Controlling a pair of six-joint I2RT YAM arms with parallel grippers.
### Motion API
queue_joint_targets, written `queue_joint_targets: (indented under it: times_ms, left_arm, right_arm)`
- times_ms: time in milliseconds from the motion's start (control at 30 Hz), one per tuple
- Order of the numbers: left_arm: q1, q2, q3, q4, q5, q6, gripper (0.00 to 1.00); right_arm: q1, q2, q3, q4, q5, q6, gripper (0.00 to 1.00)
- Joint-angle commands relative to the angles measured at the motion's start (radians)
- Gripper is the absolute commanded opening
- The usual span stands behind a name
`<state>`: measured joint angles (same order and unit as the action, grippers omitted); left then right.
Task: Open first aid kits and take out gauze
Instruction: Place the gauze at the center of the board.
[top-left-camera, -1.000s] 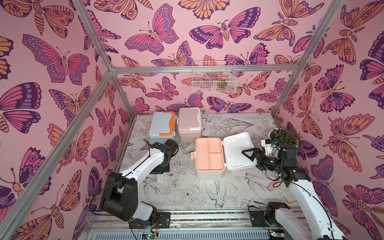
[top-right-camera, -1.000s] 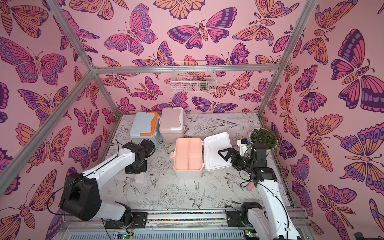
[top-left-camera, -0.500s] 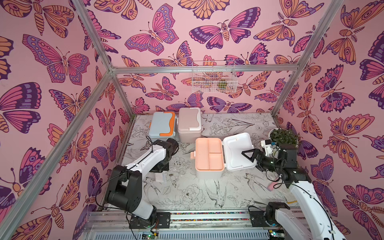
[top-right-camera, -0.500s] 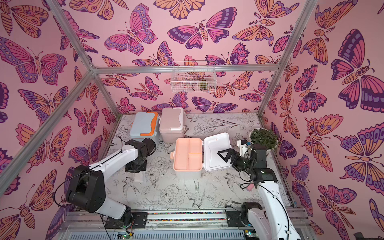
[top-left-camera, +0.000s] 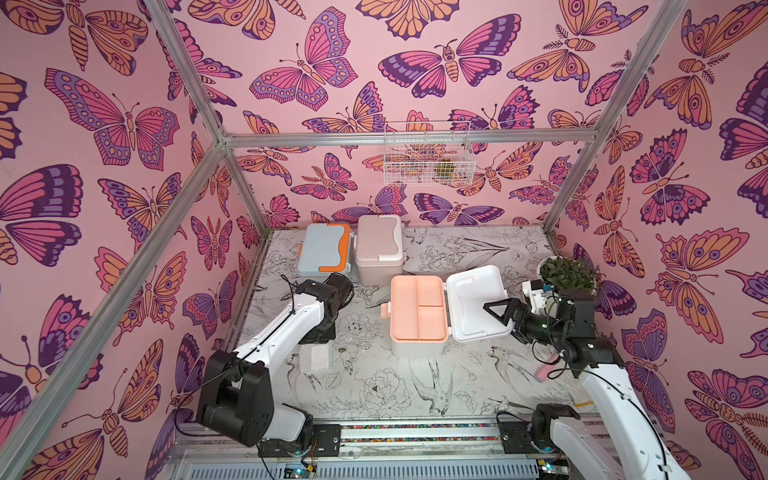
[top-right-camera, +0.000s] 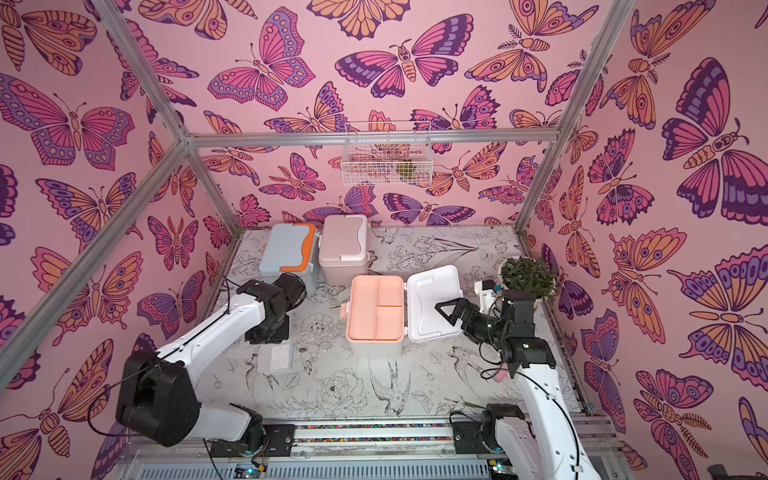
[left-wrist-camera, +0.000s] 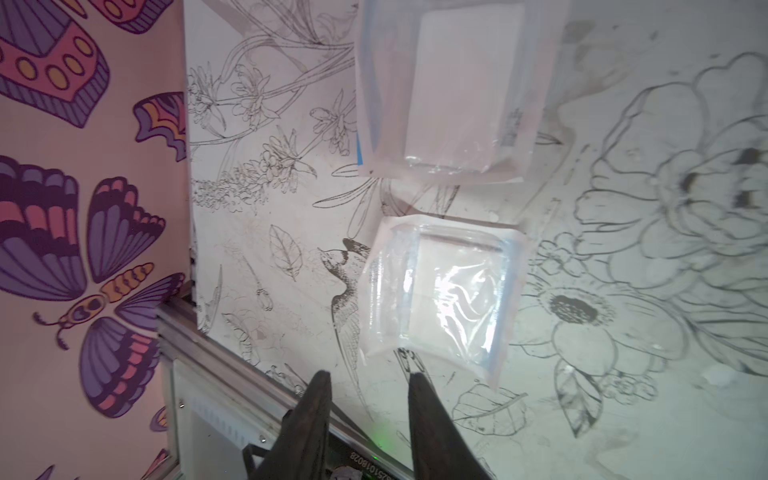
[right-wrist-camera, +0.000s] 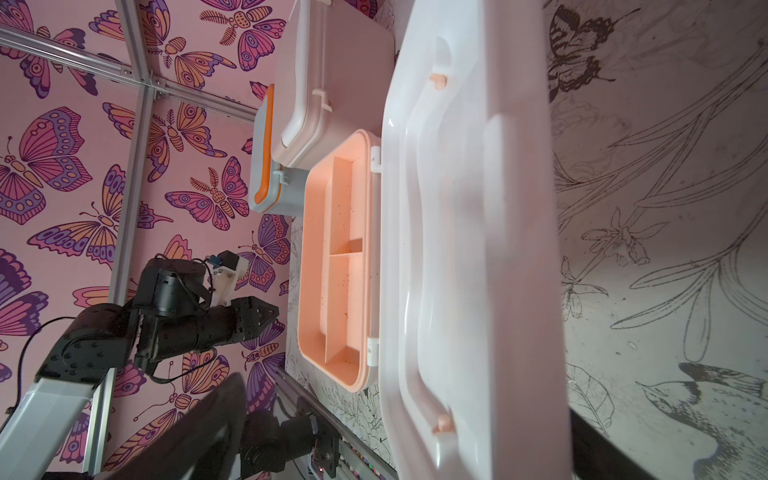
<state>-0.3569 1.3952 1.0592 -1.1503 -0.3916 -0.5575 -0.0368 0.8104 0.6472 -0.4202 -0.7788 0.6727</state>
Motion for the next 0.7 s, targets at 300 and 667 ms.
queue_joint_targets:
  times_ms: [300, 667]
  left_arm:
    - [-0.016, -0.030, -0.152, 0.365, 0.397, -0.023, 0.38]
    - [0.000, 0.111, -0.232, 0.463, 0.380, -0.049, 0.38]
  right_arm:
    - [0.008, -0.013, 0.012, -0.005, 0.001, -0.018, 0.99]
    - [0.008, -0.019, 0.013, -0.017, 0.006, -0.023, 0.99]
